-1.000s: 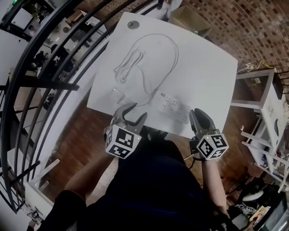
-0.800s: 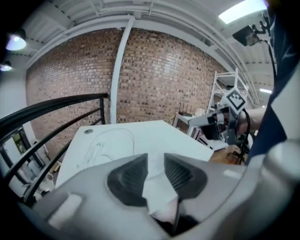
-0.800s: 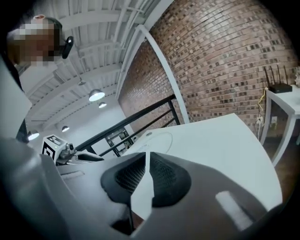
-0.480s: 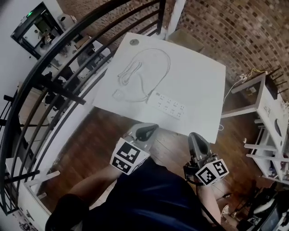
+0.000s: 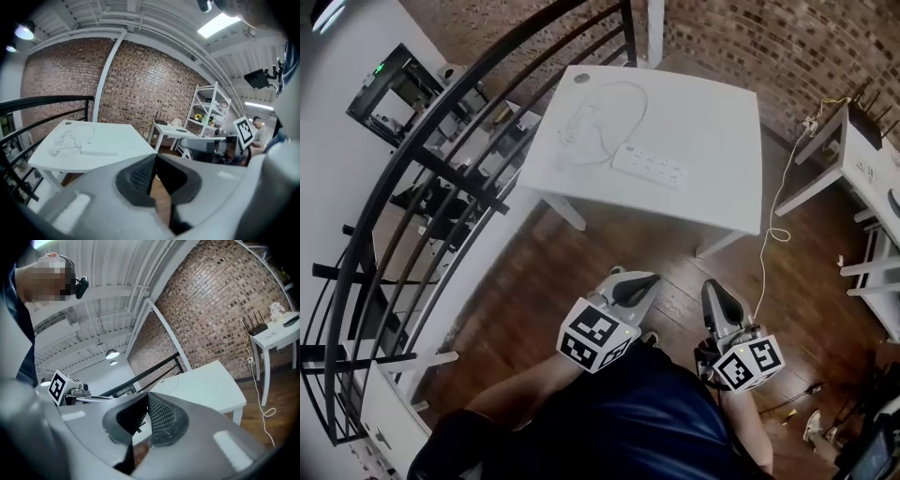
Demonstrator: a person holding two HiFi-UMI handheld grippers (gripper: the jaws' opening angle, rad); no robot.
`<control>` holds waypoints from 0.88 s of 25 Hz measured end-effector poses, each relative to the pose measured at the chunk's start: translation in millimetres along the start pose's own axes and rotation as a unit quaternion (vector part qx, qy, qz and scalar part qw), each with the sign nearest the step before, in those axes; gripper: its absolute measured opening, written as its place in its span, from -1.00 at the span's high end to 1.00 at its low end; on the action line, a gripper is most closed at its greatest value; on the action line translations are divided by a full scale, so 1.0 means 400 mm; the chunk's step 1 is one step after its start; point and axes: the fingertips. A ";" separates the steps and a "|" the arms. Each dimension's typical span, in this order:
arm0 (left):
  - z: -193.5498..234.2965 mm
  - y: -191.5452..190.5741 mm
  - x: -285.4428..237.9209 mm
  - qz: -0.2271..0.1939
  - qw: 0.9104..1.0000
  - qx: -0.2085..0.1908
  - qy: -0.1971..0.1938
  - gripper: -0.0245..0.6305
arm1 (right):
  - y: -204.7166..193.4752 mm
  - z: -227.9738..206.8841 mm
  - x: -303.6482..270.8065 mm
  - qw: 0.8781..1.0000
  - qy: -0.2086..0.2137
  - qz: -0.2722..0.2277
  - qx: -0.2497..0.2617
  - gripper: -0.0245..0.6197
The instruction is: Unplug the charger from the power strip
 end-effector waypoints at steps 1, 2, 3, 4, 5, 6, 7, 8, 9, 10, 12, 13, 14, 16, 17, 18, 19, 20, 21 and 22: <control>-0.010 -0.001 0.009 -0.001 1.000 -0.002 0.005 0.91 | 0.002 0.008 0.013 1.000 0.001 -0.002 0.004 0.89; -0.011 -0.002 0.019 -0.003 1.000 -0.002 0.009 0.91 | 0.004 0.017 0.020 1.000 0.002 -0.005 0.010 0.89; -0.005 -0.003 0.030 -0.006 1.000 -0.001 0.013 0.91 | 0.005 0.027 0.020 1.000 0.001 -0.008 0.017 0.89; 0.004 -0.004 0.040 -0.009 1.000 0.001 0.016 0.91 | 0.007 0.035 0.015 1.000 0.000 -0.010 0.024 0.89; 0.015 -0.003 0.050 -0.011 1.000 0.004 0.020 0.91 | 0.009 0.042 0.008 1.000 -0.001 -0.012 0.029 0.89; 0.026 -0.002 0.059 -0.013 1.000 0.006 0.023 0.91 | 0.012 0.047 -0.001 0.999 0.000 -0.012 0.033 0.89; 0.037 0.000 0.070 -0.014 0.999 0.008 0.029 0.91 | 0.015 0.053 -0.010 0.999 0.000 -0.012 0.035 0.89; 0.048 0.000 0.084 -0.016 0.999 0.010 0.035 0.91 | 0.015 0.060 -0.018 0.999 0.001 -0.012 0.038 0.89; 0.057 -0.001 0.103 -0.019 0.999 0.010 0.044 0.91 | 0.012 0.071 -0.025 0.999 0.003 -0.012 0.042 0.89; 0.066 -0.004 0.126 -0.024 0.998 0.010 0.053 0.91 | 0.006 0.084 -0.030 0.999 0.005 -0.013 0.047 0.89; 0.084 -0.011 0.181 -0.035 0.996 0.012 0.075 0.91 | -0.008 0.118 -0.045 0.998 0.015 -0.013 0.055 0.89; 0.093 -0.017 0.209 -0.040 0.995 0.015 0.086 0.91 | -0.015 0.136 -0.055 0.998 0.021 -0.011 0.058 0.89; 0.103 -0.027 0.234 -0.042 0.994 0.020 0.095 0.91 | -0.021 0.152 -0.064 0.998 0.026 -0.008 0.060 0.89; 0.128 -0.051 0.274 -0.044 0.993 0.033 0.109 0.91 | -0.025 0.181 -0.083 0.997 0.031 -0.004 0.067 0.89; 0.143 -0.059 0.289 -0.046 0.992 0.039 0.113 0.91 | -0.023 0.194 -0.094 0.997 0.033 -0.005 0.073 0.89; 0.159 -0.062 0.301 -0.050 0.991 0.042 0.116 0.91 | -0.020 0.206 -0.106 0.996 0.033 -0.006 0.079 0.89; 0.173 -0.059 0.312 -0.055 0.991 0.043 0.117 0.91 | -0.018 0.218 -0.119 0.996 0.033 -0.007 0.084 0.89; 0.187 -0.054 0.321 -0.061 0.990 0.042 0.117 0.91 | -0.018 0.230 -0.131 0.996 0.032 -0.007 0.089 0.89; 0.199 -0.047 0.327 -0.067 0.990 0.037 0.115 0.91 | -0.021 0.242 -0.143 0.995 0.031 -0.007 0.092 0.89; 0.210 -0.040 0.332 -0.071 0.991 0.031 0.113 0.91 | -0.025 0.254 -0.155 0.995 0.031 -0.005 0.096 0.89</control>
Point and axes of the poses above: the fingertips, and each gripper's own axes: x backward along the fingers, z to its left, y out of its top, and after that the axes turned 12 degrees about -y, right-handed
